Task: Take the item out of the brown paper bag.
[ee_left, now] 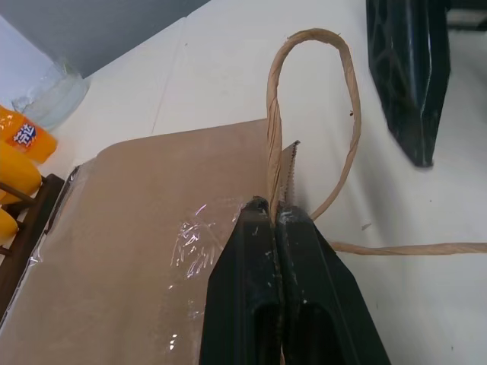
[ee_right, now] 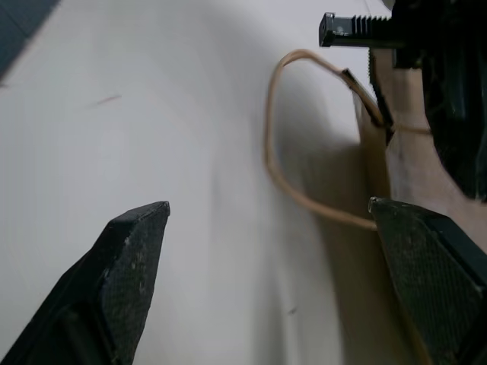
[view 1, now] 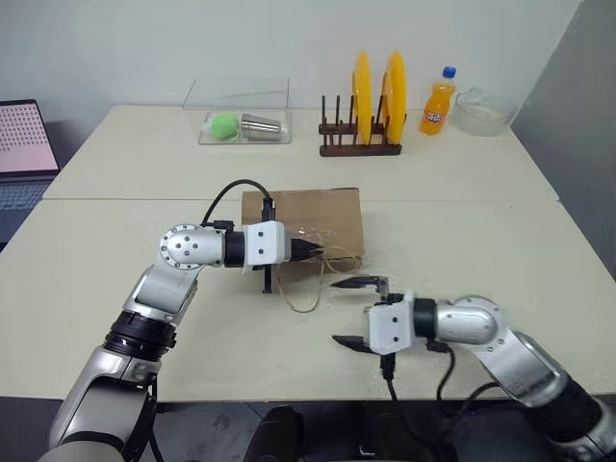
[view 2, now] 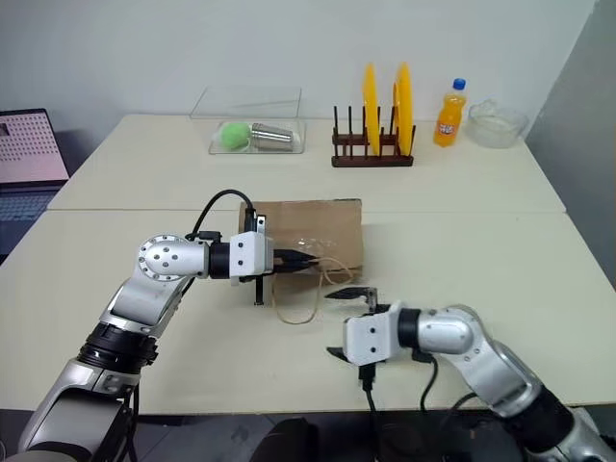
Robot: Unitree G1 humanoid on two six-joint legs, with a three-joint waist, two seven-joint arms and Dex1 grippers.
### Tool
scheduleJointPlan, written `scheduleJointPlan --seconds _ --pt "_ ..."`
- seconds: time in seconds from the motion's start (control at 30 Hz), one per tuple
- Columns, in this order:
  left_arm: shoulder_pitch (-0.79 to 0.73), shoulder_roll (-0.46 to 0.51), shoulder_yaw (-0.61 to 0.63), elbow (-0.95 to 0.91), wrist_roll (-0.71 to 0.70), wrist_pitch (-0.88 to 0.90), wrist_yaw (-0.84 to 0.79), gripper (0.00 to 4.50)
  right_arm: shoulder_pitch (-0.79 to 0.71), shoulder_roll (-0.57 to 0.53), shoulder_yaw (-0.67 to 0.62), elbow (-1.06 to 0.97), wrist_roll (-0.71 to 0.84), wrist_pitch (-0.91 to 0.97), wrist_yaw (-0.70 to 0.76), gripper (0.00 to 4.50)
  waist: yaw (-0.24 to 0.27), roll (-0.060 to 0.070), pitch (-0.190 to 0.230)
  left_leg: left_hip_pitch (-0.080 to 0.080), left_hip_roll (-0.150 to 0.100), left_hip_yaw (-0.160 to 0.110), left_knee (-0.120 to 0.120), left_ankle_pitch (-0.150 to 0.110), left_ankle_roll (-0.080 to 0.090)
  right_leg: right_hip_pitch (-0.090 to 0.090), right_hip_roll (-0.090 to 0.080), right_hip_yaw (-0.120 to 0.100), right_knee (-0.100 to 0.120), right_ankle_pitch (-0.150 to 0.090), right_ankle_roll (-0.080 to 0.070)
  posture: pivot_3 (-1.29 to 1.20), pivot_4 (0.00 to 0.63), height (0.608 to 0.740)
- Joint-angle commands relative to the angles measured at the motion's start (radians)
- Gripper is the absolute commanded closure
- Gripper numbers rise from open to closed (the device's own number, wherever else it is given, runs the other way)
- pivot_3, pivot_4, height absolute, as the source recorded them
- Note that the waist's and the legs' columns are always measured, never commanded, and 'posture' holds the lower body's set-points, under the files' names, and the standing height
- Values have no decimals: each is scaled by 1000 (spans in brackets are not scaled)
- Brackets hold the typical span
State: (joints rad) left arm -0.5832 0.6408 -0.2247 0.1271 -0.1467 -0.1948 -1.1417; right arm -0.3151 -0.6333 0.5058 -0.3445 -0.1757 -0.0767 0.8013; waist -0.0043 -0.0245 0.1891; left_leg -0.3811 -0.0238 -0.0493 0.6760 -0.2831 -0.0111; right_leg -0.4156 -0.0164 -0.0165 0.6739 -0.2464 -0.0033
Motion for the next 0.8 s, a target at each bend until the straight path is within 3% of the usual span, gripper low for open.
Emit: scheduleJointPlan --seconds 0.03,0.17,0.27,0.6,0.8 --pt "-14 -1 31 -19 -4 -15 8 4493 -28 39 39 92 -104 -146 -51 66 1 0 0 0 0 0 0 0 0 0 0 0 0 0 0 0 150 740" --pt "-6 1 32 -20 2 -22 12 4493 -65 133 65 211 -205 -222 -143 66 1 0 0 0 0 1 0 0 0 -1 0 1 1 0 0 0 150 740" --pt "-4 0 37 -20 5 -23 21 4500 -75 171 54 262 -250 -235 -191 709 1 0 0 0 0 2 0 0 0 -2 0 2 3 0 0 0 150 740" --pt "-2 0 41 -12 37 -35 60 4500 -55 209 46 320 -293 -259 -262 4353 1 0 0 0 0 2 0 0 0 -3 0 3 5 2 -4 0 150 740" --pt "-81 -41 71 -14 7 85 109 4500 -24 189 79 337 -317 -277 -219 4436 3 0 0 -1 0 2 1 0 0 -3 0 2 5 1 -3 0 150 740"
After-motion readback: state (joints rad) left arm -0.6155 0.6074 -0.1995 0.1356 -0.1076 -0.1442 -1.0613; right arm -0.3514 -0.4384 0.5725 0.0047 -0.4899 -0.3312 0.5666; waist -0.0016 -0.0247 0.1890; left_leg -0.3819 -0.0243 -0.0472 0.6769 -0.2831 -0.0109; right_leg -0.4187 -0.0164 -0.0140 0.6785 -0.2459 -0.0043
